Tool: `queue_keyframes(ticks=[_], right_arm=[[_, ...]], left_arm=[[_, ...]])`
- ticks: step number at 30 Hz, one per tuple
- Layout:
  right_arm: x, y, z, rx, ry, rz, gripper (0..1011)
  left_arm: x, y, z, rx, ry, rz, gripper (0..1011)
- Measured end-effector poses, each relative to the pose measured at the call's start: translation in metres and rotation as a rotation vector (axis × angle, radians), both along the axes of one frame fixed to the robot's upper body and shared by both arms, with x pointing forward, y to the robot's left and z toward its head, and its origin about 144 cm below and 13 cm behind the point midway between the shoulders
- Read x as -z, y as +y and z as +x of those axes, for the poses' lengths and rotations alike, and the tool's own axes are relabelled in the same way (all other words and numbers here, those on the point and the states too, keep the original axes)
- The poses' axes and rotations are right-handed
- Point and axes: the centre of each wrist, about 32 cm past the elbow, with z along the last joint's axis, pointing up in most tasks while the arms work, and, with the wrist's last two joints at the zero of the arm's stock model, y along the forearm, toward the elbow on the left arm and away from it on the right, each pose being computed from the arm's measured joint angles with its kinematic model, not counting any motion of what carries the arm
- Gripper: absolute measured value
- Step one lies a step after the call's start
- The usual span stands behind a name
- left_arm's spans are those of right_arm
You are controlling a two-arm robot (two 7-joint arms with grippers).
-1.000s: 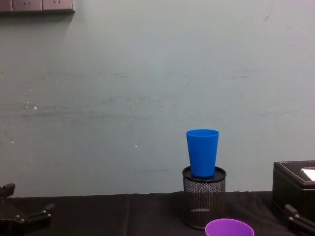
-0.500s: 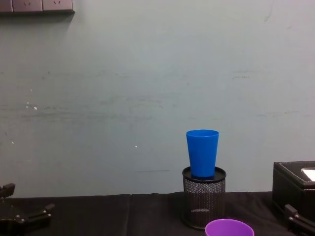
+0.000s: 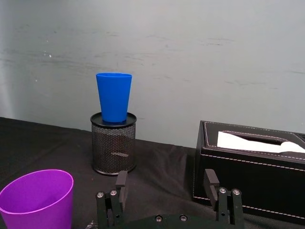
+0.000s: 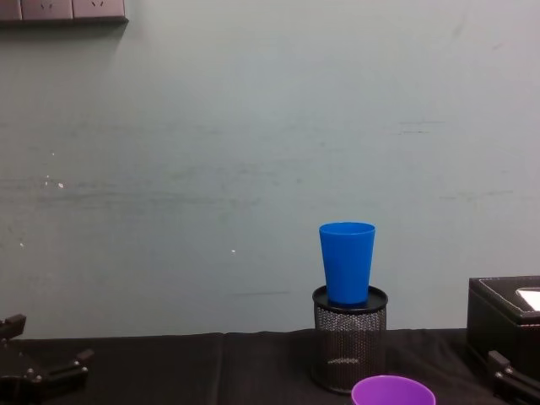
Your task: Pick up one cup with a gripper and tap it against the other cup.
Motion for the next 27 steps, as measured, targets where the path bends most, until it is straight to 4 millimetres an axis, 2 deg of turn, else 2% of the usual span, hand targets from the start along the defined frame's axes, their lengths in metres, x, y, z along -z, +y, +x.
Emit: queue_keyframes(ticks=[27], right_arm=[[0.0000, 0.0000, 0.0000, 0.000, 0.000, 0.000, 1003]], left_arm=[[0.0000, 0.0000, 0.0000, 0.000, 0.000, 0.000, 1000]])
